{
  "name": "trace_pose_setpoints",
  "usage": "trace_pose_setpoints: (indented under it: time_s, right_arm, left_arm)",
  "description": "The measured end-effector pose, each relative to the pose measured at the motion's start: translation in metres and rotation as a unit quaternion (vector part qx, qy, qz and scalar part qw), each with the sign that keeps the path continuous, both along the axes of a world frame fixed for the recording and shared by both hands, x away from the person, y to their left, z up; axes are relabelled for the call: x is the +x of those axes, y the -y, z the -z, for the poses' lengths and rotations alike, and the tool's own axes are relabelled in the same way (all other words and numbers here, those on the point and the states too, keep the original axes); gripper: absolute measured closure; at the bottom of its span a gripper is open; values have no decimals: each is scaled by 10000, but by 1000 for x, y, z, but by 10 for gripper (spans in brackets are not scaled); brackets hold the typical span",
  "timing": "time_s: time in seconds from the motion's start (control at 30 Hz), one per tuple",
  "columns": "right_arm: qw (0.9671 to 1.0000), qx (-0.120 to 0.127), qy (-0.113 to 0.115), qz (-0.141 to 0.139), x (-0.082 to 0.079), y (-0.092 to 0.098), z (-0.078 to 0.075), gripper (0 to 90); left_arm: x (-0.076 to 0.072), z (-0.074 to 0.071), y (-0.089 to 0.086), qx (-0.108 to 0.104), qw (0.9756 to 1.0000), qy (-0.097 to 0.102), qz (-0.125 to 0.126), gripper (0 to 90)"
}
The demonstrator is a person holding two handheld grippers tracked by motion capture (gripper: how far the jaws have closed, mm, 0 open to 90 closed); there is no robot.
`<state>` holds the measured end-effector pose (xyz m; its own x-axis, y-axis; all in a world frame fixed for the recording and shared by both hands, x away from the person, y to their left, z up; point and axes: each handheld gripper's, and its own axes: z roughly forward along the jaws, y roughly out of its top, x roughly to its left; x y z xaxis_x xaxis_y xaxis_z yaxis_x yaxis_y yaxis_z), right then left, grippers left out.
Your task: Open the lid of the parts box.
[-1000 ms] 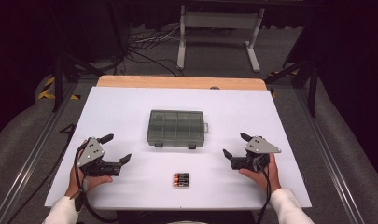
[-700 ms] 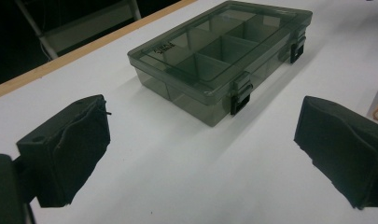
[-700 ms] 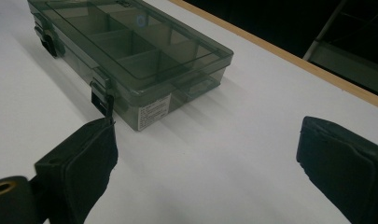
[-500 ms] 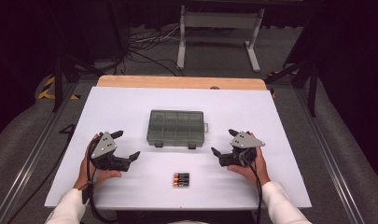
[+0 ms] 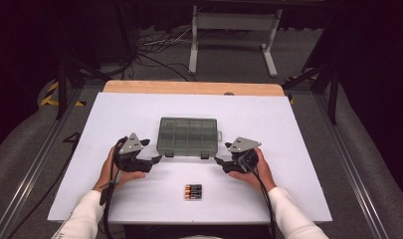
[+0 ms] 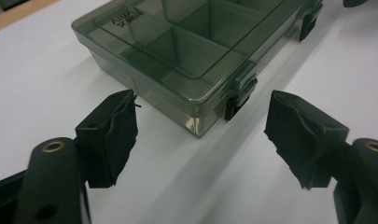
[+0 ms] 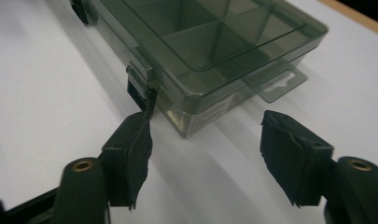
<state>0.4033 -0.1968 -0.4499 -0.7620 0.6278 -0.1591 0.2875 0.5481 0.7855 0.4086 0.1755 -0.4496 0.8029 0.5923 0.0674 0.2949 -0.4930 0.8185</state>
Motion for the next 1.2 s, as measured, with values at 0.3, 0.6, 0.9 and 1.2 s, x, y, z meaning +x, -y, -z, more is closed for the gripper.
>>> trace_pose_setpoints:
  time_s: [0.3, 0.6, 0.9, 1.2]
  right_arm:
    - [9997, 150, -193, -92, 8, -7, 1, 545]
    - [9995, 146, -264, -62, 9, -6, 1, 620]
    - [9992, 252, -298, -101, 8, -4, -1, 590]
    - [9991, 264, -314, -73, 8, -4, 0, 611]
  left_arm:
    - [13, 9, 6, 135, 9995, -263, 91, 360]
    - [15, 12, 10, 245, 9991, -305, 158, 422]
    - [16, 12, 9, 276, 9989, -336, 191, 454]
    - [15, 13, 10, 282, 9988, -358, 177, 465]
